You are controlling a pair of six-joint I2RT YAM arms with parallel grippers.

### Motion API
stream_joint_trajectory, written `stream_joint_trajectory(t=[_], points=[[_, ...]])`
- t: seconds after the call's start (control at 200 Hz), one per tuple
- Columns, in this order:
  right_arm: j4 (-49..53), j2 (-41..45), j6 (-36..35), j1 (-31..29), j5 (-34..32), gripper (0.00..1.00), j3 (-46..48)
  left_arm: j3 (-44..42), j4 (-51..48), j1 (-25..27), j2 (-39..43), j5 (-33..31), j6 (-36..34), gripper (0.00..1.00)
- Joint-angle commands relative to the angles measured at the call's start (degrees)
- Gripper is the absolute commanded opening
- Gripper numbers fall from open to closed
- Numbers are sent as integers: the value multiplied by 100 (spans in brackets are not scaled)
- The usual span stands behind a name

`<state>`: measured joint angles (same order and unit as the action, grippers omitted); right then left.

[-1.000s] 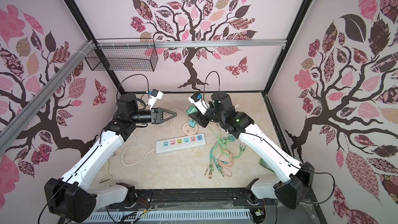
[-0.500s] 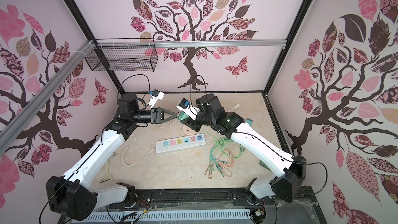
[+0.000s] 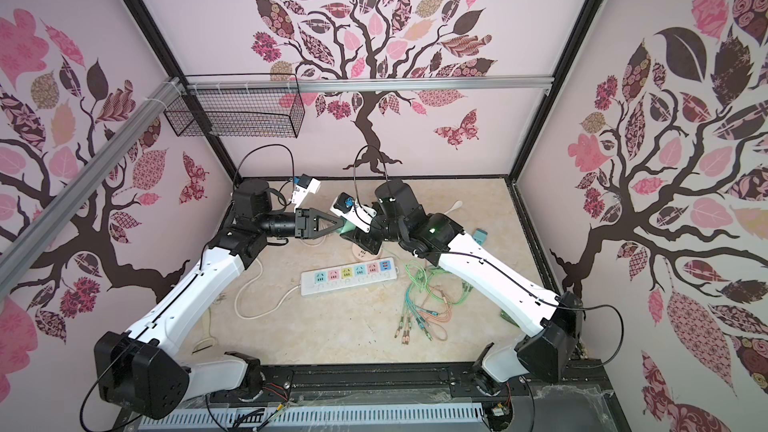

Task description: Insert the plug

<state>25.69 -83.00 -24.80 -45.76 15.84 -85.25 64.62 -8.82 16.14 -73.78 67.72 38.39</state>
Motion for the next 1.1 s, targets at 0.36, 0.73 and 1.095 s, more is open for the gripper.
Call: stream_joint_trajectory(t=[0.36,0.73,1.095], points=[[-88,-127,-56,-45,-262,43,-346,18,-93,56,-56,211,-209,34],[-462,594,697,43,-274,63,435,35,-51,56,-75,-265,-305,12],[-2567,1877,3452,981,1801,72,2153,-234,1383,56,-242,-871,537,0]])
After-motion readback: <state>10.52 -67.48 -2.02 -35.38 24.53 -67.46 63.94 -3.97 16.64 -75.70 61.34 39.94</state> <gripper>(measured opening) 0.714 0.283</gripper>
